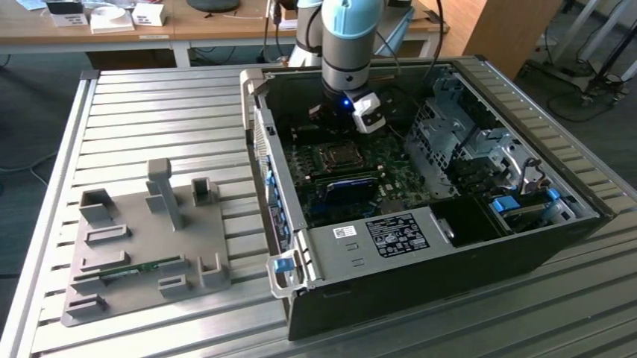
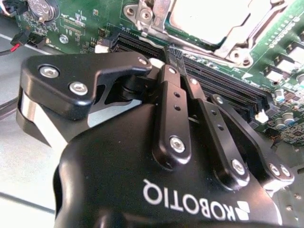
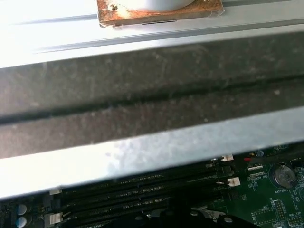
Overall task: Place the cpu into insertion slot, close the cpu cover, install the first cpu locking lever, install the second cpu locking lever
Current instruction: 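Install the first cpu locking lever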
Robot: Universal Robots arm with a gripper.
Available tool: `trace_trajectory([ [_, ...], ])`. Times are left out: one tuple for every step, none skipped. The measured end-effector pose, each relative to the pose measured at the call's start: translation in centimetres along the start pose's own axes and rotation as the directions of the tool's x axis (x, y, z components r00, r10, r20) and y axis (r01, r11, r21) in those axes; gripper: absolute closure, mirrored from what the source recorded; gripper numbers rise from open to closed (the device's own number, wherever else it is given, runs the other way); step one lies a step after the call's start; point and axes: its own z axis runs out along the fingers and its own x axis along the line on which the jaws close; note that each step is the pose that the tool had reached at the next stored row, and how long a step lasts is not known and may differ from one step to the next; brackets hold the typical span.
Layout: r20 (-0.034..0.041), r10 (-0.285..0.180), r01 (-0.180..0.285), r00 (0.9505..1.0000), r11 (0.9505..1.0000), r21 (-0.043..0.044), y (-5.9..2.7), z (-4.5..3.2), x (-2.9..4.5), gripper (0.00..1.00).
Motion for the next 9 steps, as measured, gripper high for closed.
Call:
trace_trajectory([
  [-0.0002,0.001,-0.001,1.0,1.0,-0.0001,0.01,-0.03,-0.02,0.89],
  [-0.0003,0.001,-0.001,1.0,1.0,0.0,0.02,-0.06,-0.05,0.89],
  [-0.0003,0.002,-0.002,1.0,1.0,0.0001,0.03,-0.08,-0.06,0.89],
  [-0.0003,0.002,-0.002,1.0,1.0,0.0004,0.04,-0.11,-0.09,0.89],
  [-0.0002,0.003,-0.003,1.0,1.0,0.0004,0.05,-0.14,-0.12,0.89],
  [-0.0001,0.004,-0.004,1.0,1.0,0.0005,0.06,-0.16,-0.14,0.89],
  [0.0001,0.005,-0.005,1.0,1.0,0.0006,0.07,-0.18,-0.15,0.89],
  [0.0001,0.005,-0.005,1.0,1.0,0.0007,0.08,-0.19,-0.18,0.89],
  [0.0001,0.006,-0.006,1.0,1.0,0.0008,0.09,-0.19,-0.22,0.89],
])
